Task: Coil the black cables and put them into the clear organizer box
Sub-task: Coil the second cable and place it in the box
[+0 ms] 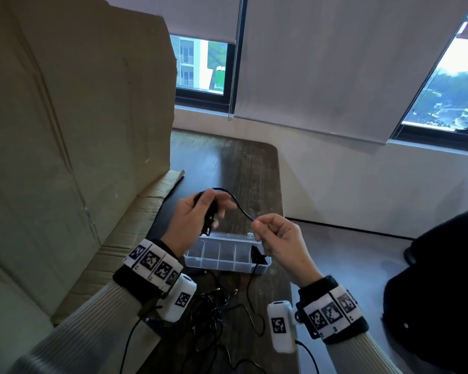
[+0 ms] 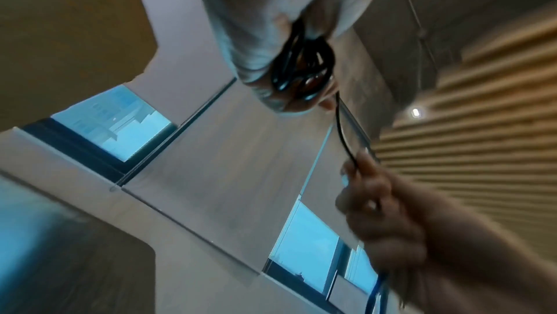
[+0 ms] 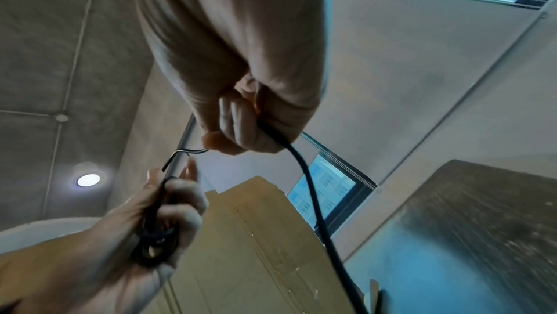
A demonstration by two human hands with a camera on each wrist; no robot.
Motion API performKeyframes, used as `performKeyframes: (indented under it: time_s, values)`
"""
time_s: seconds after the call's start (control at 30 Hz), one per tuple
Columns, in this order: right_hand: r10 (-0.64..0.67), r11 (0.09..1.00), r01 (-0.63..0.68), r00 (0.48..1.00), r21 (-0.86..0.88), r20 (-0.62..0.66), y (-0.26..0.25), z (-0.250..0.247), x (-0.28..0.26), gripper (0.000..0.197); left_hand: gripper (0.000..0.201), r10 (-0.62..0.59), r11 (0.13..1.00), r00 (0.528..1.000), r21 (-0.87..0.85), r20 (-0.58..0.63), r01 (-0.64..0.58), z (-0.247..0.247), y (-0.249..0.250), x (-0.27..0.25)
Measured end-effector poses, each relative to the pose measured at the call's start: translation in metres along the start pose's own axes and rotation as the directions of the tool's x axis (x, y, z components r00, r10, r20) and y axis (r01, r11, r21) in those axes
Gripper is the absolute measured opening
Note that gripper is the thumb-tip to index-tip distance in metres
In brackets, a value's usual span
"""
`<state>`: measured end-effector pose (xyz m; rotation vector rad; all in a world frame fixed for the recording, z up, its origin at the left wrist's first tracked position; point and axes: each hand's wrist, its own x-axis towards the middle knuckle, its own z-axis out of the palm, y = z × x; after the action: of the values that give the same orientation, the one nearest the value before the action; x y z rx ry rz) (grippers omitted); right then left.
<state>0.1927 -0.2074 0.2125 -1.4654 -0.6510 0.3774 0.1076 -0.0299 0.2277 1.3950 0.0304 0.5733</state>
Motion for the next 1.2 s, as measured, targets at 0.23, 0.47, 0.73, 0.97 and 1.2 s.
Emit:
performKeyframes:
  time_s: [0.23,0.47,0.73,0.97,1.2]
  values:
    - [0.092,0.994,-0.084,0.984,-0.064,0.150,0.020,0.018,-0.009,0.018,0.040,-0.084,0.950,0.996,-0.302,0.011,0.084,0.005,0.010,0.002]
    - [0.218,0.947,-0.081,0.872,-0.310,0.439,0.015,0.026,-0.022,0.023,0.024,0.028,0.998,0.992,0.067,-0.122,-0.020,-0.001,-0.009,0.013]
    - [-0.066,0.763,0.355,0.874,-0.539,0.482,-0.021,0.008,-0.017,0.016,0.077,-0.023,0.642,0.933,0.721,0.360,-0.262,-0.007,-0.038,0.002]
    - [-0.187,0.880,0.236,0.970,-0.411,0.157,-0.003,0.004,-0.010,0.010,0.020,-0.296,0.637,0.813,0.738,0.501,-0.223,0.002,-0.028,0.001]
    - [-0.056,0.985,0.063,0.997,-0.163,0.046,0.001,-0.004,-0.001,0.024,0.028,-0.325,0.860,0.797,0.509,0.510,0.025,-0.001,-0.012,-0.002]
